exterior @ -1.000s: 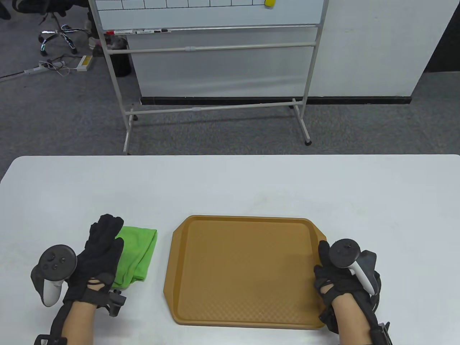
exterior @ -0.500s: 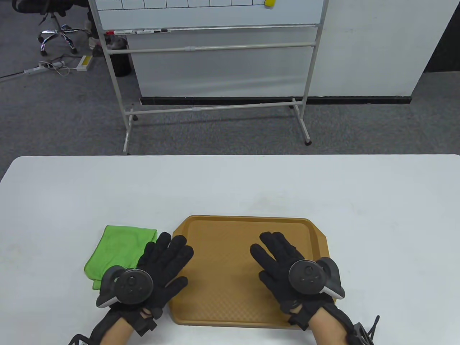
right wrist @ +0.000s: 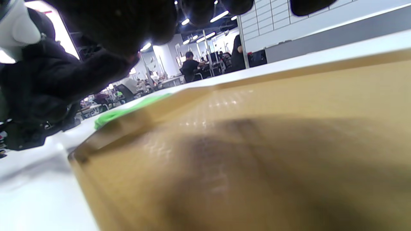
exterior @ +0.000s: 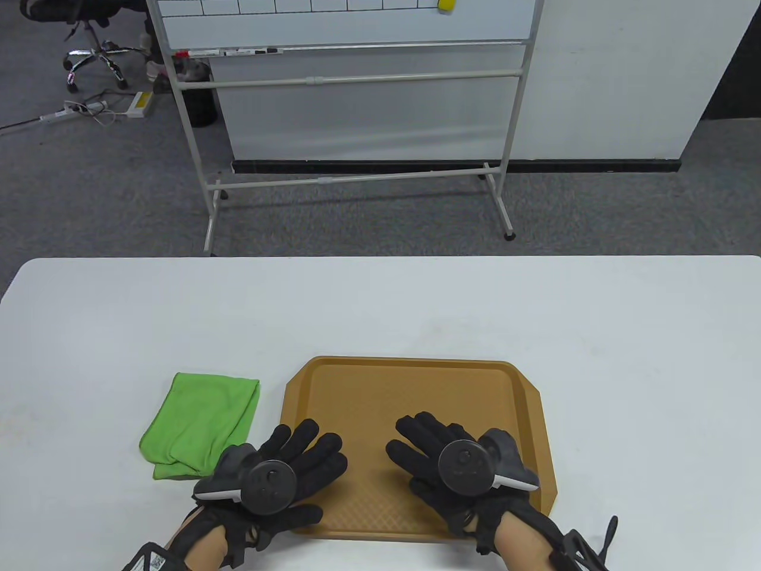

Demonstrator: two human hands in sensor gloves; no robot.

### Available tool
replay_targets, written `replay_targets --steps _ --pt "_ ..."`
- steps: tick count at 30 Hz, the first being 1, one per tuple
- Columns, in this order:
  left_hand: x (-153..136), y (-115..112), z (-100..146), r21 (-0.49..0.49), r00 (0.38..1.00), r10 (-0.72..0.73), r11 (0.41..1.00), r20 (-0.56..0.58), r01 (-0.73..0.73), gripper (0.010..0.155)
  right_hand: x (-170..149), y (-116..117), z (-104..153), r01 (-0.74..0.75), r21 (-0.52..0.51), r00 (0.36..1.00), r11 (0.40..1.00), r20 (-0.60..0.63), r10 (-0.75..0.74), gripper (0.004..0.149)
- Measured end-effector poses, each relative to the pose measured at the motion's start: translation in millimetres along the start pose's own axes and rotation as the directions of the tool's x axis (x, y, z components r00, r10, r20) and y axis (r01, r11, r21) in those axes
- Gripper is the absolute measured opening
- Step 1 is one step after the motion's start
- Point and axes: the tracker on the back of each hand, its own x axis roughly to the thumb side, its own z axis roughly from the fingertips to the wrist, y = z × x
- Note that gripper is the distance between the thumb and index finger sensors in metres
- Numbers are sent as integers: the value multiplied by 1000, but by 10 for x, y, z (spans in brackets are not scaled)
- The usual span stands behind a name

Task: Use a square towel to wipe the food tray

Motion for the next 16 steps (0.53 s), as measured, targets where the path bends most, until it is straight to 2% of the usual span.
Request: replay_targets --steps 16 --pt "-85 33 44 -10 999 21 1000 -36 -21 76 8 36 -12 27 52 999 998 -34 -25 63"
